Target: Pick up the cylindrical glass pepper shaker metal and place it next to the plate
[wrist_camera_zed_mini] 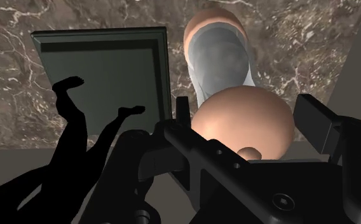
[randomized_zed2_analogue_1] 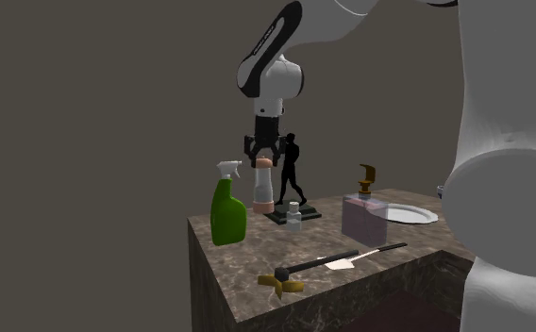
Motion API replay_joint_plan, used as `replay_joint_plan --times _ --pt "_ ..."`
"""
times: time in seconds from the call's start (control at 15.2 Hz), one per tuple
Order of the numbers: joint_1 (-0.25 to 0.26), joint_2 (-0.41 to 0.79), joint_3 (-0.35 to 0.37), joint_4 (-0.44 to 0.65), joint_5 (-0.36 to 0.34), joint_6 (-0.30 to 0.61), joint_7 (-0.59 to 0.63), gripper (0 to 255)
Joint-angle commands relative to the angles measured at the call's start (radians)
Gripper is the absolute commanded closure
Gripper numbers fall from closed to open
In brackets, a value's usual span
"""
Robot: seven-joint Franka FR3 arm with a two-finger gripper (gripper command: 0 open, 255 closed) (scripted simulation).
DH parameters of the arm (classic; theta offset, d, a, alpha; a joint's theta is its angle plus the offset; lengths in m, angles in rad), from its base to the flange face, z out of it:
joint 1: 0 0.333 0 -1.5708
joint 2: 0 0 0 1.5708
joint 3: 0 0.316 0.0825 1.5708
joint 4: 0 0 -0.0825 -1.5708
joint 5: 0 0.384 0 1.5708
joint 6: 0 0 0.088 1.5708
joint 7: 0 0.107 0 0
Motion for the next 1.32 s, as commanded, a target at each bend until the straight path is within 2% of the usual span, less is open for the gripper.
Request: replay_joint_plan --times 0.0,1.25 --pt "0.000 -0.008 0.000 0.016 -0.001 -0.024 0.000 255" --pt "-0.001 -0.034 -0.001 0.239 -0.003 -0.273 0.001 255"
